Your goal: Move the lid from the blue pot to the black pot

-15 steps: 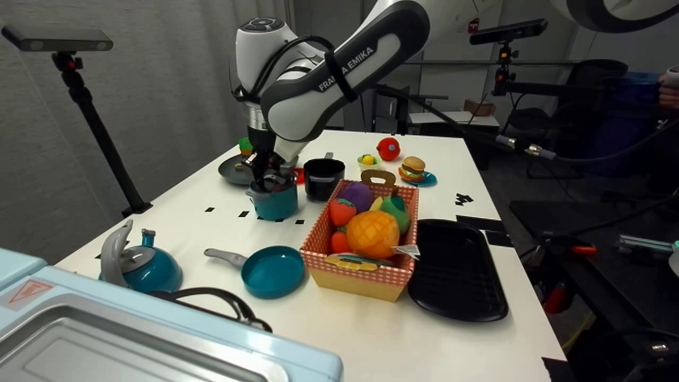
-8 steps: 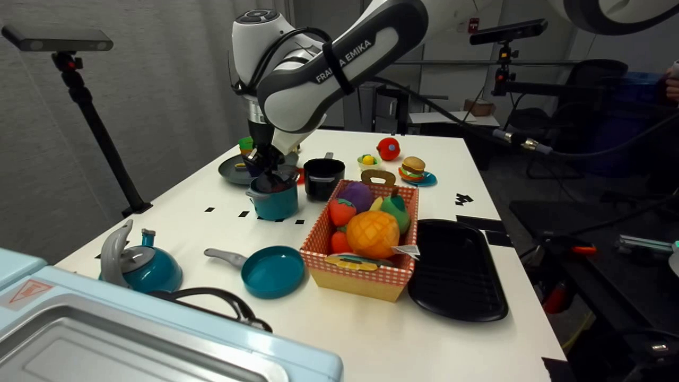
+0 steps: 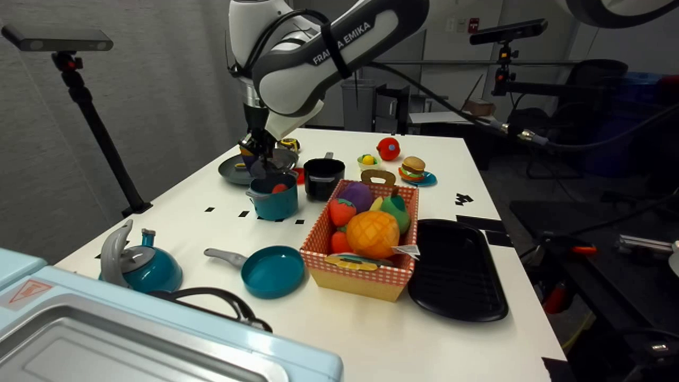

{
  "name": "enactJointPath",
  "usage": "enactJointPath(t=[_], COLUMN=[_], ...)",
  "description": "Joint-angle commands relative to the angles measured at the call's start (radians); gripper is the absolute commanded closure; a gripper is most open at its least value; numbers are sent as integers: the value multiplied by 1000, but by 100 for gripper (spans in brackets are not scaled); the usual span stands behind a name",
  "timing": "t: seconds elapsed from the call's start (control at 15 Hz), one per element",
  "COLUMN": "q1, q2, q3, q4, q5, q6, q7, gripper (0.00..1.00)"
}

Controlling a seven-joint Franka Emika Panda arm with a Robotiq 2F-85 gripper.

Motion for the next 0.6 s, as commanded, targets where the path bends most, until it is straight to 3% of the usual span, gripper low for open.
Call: enactJointPath(t=[0.0, 0.53], q1=[-9, -54], q2=[-59, -152], q3=[0, 4], q4=[-13, -123], q5=[14, 34], q6=[-10, 19], q7=[11, 30], gripper=[96, 96])
